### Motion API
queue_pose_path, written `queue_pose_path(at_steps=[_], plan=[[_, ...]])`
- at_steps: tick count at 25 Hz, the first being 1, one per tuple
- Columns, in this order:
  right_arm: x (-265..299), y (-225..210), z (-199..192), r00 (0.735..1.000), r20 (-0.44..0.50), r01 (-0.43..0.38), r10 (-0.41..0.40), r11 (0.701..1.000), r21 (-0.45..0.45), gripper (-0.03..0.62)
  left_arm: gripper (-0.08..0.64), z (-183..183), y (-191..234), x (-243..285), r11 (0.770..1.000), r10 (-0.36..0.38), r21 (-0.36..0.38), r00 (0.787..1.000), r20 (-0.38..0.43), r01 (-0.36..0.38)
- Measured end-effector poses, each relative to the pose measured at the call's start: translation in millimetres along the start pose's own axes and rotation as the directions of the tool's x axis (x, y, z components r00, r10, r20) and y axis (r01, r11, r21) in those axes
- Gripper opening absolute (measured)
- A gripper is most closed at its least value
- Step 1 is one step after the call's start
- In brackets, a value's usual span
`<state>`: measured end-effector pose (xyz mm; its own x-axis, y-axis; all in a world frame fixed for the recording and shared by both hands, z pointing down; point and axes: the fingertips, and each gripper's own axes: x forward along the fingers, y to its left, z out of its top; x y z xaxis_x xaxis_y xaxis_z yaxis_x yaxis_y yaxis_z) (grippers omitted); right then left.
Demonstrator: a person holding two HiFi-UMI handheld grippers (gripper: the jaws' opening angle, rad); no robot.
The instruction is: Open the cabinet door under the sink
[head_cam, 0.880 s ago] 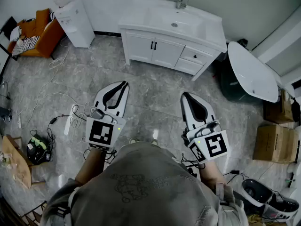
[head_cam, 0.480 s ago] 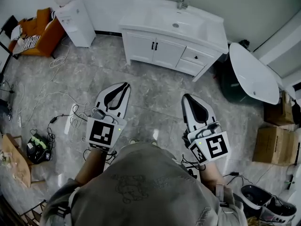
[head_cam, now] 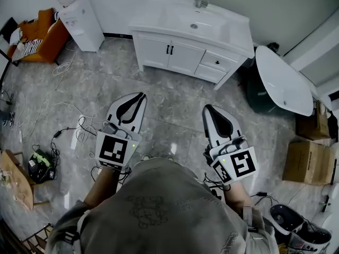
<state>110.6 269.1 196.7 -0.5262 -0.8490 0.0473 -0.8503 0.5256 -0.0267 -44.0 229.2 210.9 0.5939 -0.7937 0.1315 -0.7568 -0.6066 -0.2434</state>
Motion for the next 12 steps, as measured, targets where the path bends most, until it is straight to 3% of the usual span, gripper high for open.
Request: queue_pose_path(at_steps=[4,12], plan=[[-8.7,-12.6,-6.0,1.0,-0.01,-0.008,0.008,1.0,0.013,0.029,0.029,-0.2,-15.3,13.2,0.999,0.002,0.035,1.0,-0.014,-0.001],[-27.3,-24.4,-21.5,0.999,-0.028,-0.022,0.021,0.999,-0.029,0.028,0.029,-3.6,-43.1,20.3,1.0,0.01,0.017,1.0,-0.02,-0.01]])
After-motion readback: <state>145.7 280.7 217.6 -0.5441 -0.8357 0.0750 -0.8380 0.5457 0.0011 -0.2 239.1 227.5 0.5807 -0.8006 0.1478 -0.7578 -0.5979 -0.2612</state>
